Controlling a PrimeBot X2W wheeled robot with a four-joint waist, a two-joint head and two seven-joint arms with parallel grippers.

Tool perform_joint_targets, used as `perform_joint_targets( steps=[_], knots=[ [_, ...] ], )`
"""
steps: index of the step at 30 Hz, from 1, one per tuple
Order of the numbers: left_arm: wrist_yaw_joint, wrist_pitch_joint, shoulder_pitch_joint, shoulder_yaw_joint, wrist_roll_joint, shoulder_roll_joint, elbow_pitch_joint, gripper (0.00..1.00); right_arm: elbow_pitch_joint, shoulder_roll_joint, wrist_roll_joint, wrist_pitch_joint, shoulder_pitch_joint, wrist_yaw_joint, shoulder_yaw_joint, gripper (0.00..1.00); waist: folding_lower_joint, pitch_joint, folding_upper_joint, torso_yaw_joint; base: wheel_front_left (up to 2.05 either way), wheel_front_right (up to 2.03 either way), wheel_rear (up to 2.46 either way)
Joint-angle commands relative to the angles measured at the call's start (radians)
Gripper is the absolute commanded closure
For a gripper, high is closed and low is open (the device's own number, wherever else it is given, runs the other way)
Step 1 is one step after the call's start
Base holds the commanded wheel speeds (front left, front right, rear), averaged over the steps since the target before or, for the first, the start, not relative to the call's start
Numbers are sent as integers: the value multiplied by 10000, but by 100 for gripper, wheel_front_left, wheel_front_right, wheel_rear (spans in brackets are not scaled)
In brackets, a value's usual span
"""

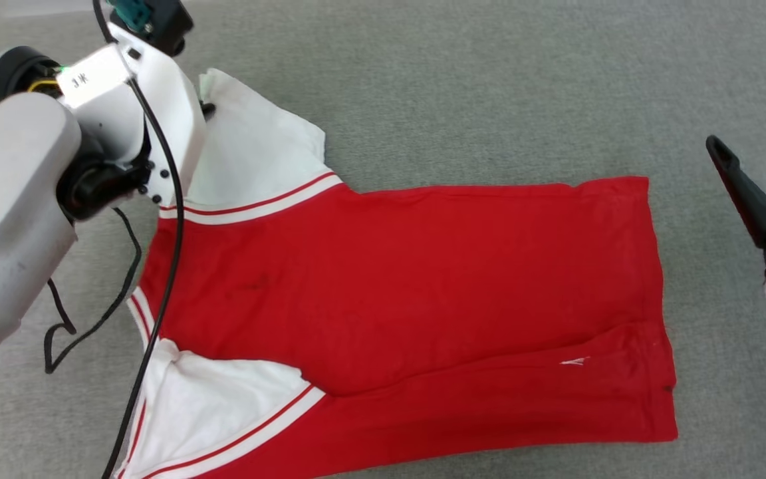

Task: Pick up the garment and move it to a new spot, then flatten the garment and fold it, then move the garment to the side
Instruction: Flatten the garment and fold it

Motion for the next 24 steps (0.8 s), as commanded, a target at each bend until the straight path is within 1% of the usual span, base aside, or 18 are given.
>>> perform_joint_targets(
  steps=[1,4,7,9,12,16,21,24],
  knots=[
    [-5,-163,177,-82,-27,54,-111,100,131,-275,311,500,-281,-12,187,0,0,-145,0,183,0,0,0],
    [-5,-492,265,-240,-48,86,-376,100,537,-1082,1100,2098,-924,-12,899,0,0,-227,0,363,0,0,0],
    [-6,-743,303,-422,42,110,-620,100,971,-1706,1816,3589,-1591,-12,1755,0,0,-246,0,534,0,0,0],
    [-6,-878,256,-481,49,79,-744,100,1294,-1981,2078,4279,-2030,-12,2286,0,0,-205,0,660,0,0,0],
    [-6,-1034,108,-568,107,1,-911,100,1888,-2169,2240,4961,-2620,-10,3075,0,0,-89,0,845,0,0,0],
    [-6,-1181,-66,-674,203,-85,-1034,100,2859,-1993,2240,5226,-3253,-12,3919,0,0,137,0,1068,0,0,0],
    [-7,-1340,-288,-797,291,-209,-1137,100,4204,-1583,2149,4805,-3853,-12,4671,0,0,421,0,1284,0,0,0],
    [-7,-1429,-344,-859,278,-252,-1120,100,4928,-1459,2078,4598,-3979,-10,5272,0,0,543,0,1375,0,0,0]
  ],
)
